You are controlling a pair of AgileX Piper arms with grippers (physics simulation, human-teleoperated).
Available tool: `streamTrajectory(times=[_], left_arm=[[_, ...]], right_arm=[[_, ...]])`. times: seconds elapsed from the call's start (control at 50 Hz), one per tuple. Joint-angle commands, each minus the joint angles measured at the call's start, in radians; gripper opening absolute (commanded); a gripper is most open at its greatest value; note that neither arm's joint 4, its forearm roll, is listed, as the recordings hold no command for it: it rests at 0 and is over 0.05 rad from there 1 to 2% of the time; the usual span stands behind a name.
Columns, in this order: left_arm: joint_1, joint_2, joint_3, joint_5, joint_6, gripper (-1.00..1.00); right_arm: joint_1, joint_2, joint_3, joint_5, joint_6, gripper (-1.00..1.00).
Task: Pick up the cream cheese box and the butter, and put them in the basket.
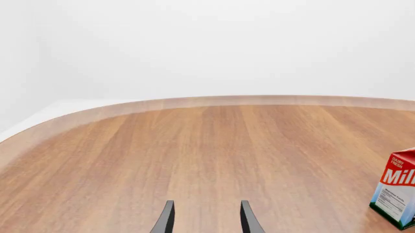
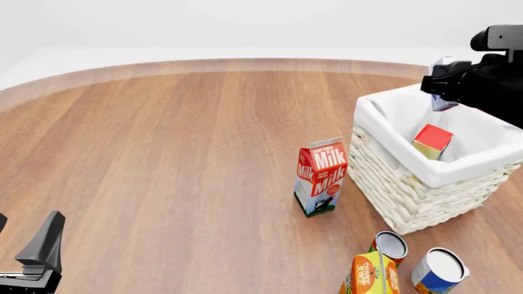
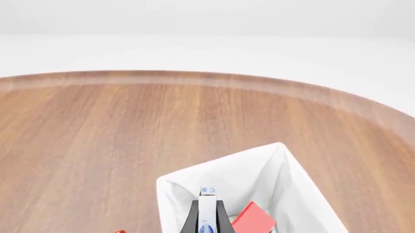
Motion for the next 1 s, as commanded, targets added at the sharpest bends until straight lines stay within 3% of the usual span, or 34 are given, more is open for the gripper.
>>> streamTrajectory(times=[0.02, 1.0], left_arm=[[0.0, 0.0, 0.0, 0.0, 0.0, 1.0], [0.0, 0.0, 0.0, 0.0, 0.0, 1.0]], right_arm=[[-0.003, 0.012, -0.003, -0.015, 0.008, -1.0], [-0.002, 0.025, 0.038, -0.047, 0.006, -1.0]])
